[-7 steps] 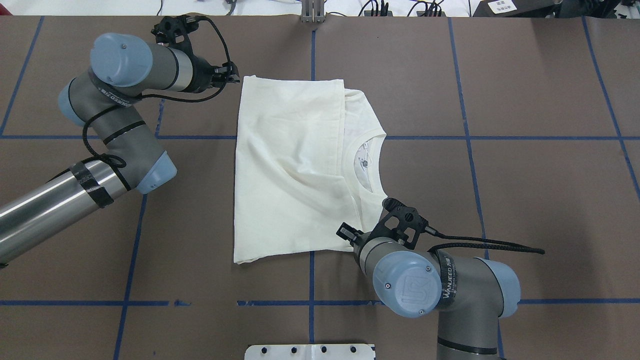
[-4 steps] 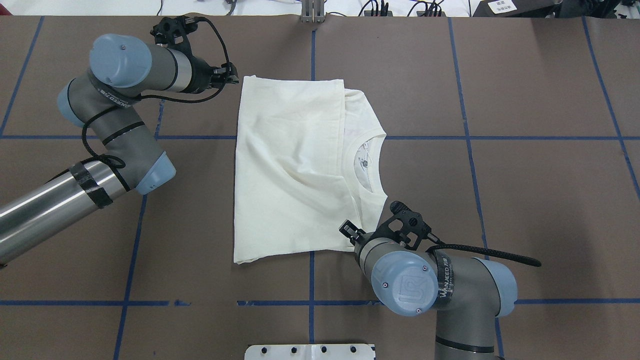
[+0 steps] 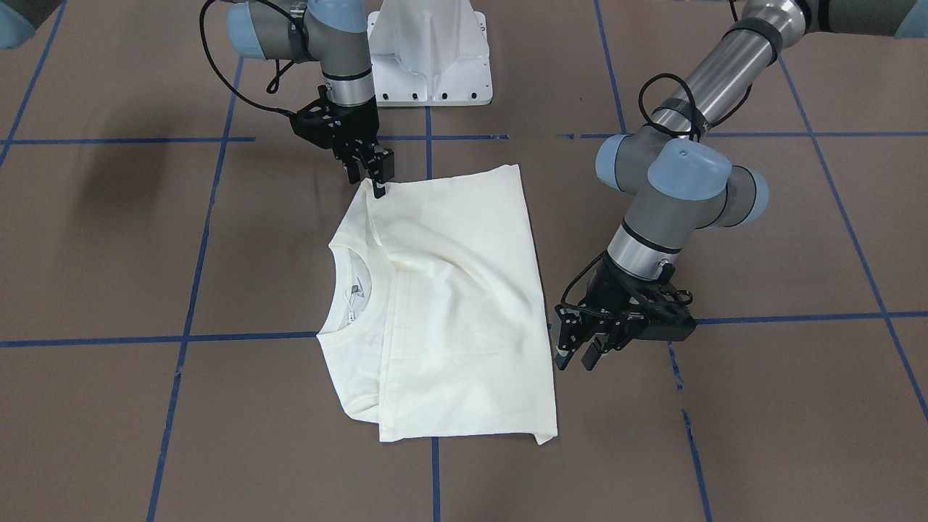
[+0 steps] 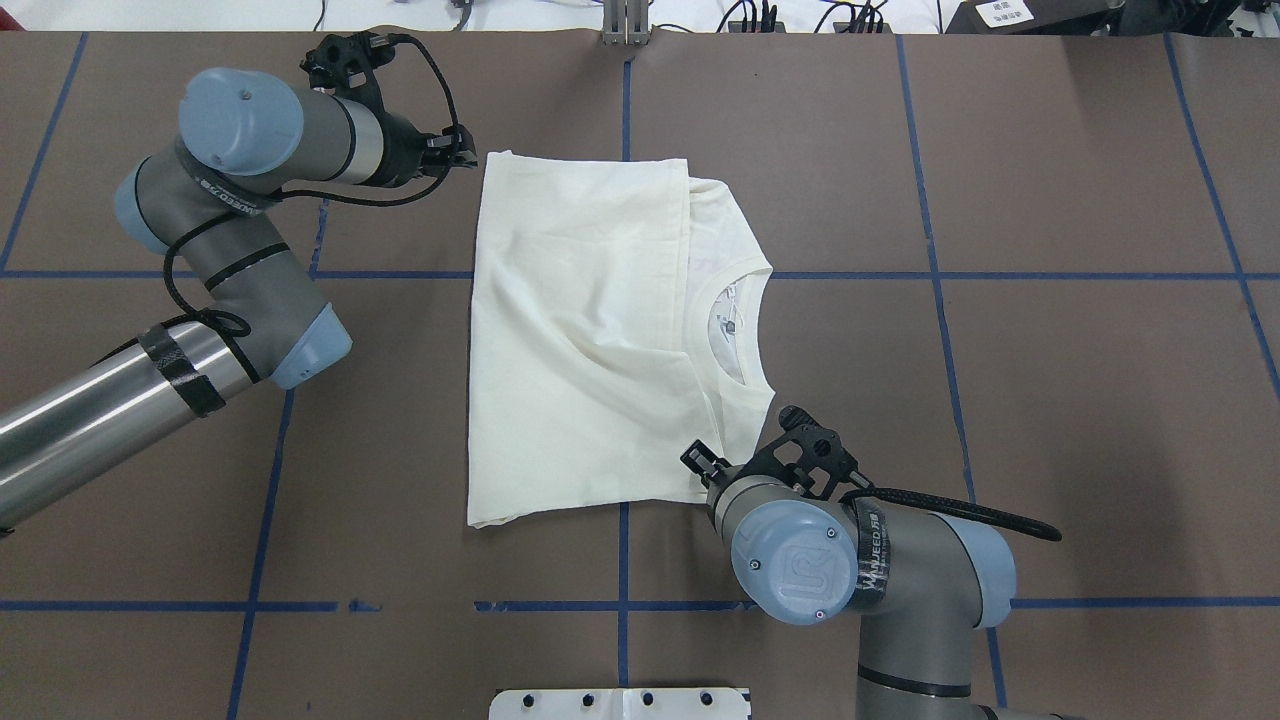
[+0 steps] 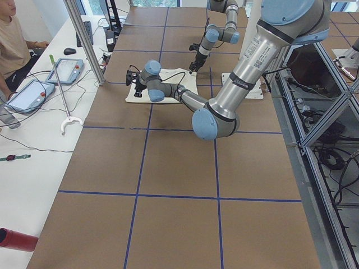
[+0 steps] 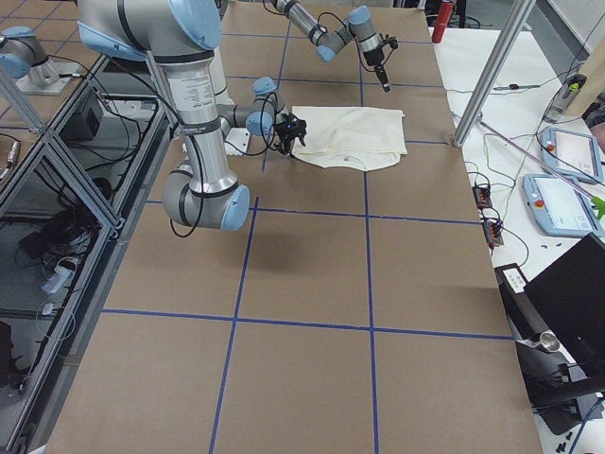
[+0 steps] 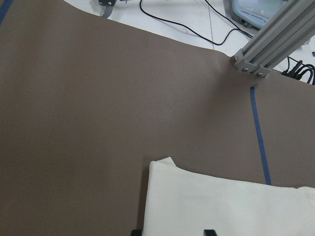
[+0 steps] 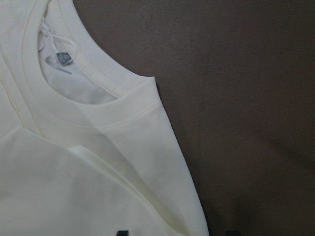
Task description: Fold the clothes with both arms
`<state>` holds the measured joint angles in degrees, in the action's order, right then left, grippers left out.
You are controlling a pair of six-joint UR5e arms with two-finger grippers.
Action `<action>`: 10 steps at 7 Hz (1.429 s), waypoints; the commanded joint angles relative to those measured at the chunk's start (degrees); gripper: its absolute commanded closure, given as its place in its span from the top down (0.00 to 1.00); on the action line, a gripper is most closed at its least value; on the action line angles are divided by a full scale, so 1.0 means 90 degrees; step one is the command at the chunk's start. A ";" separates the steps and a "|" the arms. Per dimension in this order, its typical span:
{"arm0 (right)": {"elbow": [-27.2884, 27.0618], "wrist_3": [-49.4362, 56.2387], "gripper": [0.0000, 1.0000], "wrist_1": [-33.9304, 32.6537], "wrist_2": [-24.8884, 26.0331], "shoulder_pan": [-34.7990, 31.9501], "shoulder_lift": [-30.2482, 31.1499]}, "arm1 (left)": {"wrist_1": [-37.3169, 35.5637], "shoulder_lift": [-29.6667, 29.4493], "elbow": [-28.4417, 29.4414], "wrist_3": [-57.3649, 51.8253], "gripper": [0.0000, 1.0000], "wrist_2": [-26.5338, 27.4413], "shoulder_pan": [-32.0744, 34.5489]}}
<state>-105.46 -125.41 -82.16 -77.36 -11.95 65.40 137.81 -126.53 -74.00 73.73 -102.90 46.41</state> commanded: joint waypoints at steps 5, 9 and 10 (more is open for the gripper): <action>-0.0010 -0.0001 0.00 0.0008 -0.0017 -0.0020 -0.0166 | -0.0010 -0.0004 -0.0010 0.0020 0.52 -0.0002 0.0000; -0.0584 0.0019 0.00 0.0008 -0.0252 -0.0088 0.0075 | -0.0010 0.0834 -0.1101 0.0456 0.53 -0.0012 -0.0078; -0.0741 0.0019 0.00 -0.0002 -0.0252 -0.0098 0.0154 | -0.0010 0.1136 -0.1577 0.1166 0.54 -0.0002 -0.0291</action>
<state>-110.23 -125.28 -82.11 -79.42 -12.76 65.64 137.73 -119.31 -83.83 78.34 -102.96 45.28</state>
